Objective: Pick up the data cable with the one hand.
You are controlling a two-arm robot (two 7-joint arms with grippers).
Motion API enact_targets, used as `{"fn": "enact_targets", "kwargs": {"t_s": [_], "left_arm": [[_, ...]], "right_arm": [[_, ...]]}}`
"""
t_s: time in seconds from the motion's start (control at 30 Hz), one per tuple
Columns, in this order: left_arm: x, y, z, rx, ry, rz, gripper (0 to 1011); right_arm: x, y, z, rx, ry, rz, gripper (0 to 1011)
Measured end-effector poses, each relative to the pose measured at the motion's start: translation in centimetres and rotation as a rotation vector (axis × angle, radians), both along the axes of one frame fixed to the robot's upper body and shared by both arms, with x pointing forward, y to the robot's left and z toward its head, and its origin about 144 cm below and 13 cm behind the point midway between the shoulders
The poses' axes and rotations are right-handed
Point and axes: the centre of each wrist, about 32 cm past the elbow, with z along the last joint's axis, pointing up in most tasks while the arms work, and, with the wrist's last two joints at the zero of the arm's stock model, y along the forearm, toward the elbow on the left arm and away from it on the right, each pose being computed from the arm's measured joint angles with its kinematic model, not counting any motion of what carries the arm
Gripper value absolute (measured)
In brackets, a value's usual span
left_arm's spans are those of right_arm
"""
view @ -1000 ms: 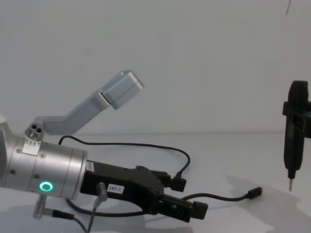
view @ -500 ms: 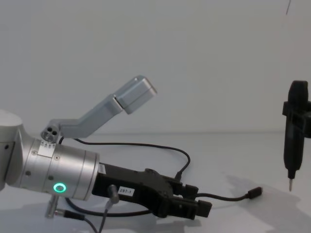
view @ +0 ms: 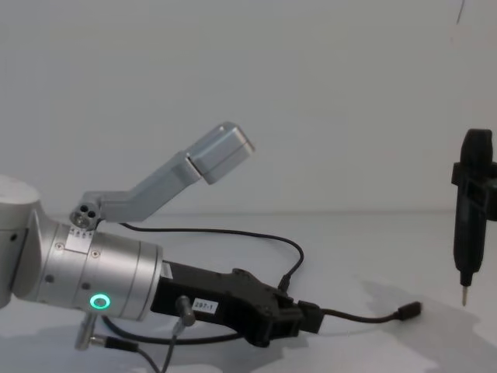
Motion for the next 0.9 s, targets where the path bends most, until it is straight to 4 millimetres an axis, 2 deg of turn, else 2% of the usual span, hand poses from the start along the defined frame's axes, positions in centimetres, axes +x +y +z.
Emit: {"fn": "enact_targets", "kwargs": {"t_s": [0.1,0.53,0.9], "left_arm": [[-0.2,0.2,0.1,-0.001,-0.004,0.012,42],[-1.5,1.3,0.4,-0.005,-0.021,0.065,40],[-3.2,2.7,2.1,-0.013,-0.069,0.119,40]], "right_arm": [[0.0,0.0,0.0,0.0,0.0,0.0,279],[0.0,0.0,0.0,0.0,0.0,0.0,279],[0.0,0.0,0.0,0.0,0.0,0.0,279]]}}
